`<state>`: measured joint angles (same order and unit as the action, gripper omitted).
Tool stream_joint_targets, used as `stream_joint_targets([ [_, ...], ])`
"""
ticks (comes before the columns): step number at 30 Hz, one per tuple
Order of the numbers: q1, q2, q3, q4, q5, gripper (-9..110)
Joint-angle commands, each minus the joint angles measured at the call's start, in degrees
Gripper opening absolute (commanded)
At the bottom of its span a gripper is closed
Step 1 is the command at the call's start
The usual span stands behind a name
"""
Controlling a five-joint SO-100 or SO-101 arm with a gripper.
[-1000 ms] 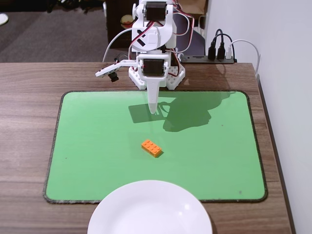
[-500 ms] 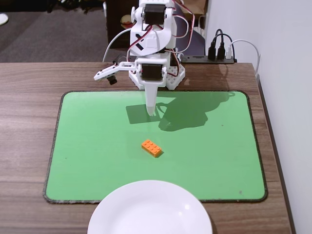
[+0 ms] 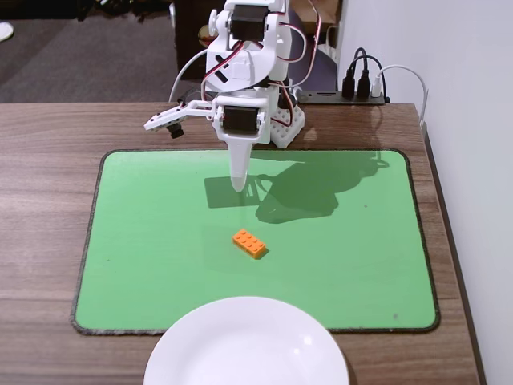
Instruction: Grasp a lego block and put it on the plate.
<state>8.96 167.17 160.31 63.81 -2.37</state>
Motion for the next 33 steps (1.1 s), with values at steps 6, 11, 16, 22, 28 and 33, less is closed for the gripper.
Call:
stream_joint_targets([
  [6, 1.76, -8.17, -9.67, -0.62, -0.62, 1],
  [11, 4.57, -15.56, -14.33, -0.26, -3.6, 1],
  [16, 6.24, -21.62, -17.93, -0.88, -9.76, 1],
  [22, 6.68, -25.84, -20.83, -0.97, -13.97, 1],
  [28, 5.62, -29.97, -23.03, -2.02, -17.4, 1],
  [33, 4.13, -34.45, -24.79, -2.9, -27.07, 1],
])
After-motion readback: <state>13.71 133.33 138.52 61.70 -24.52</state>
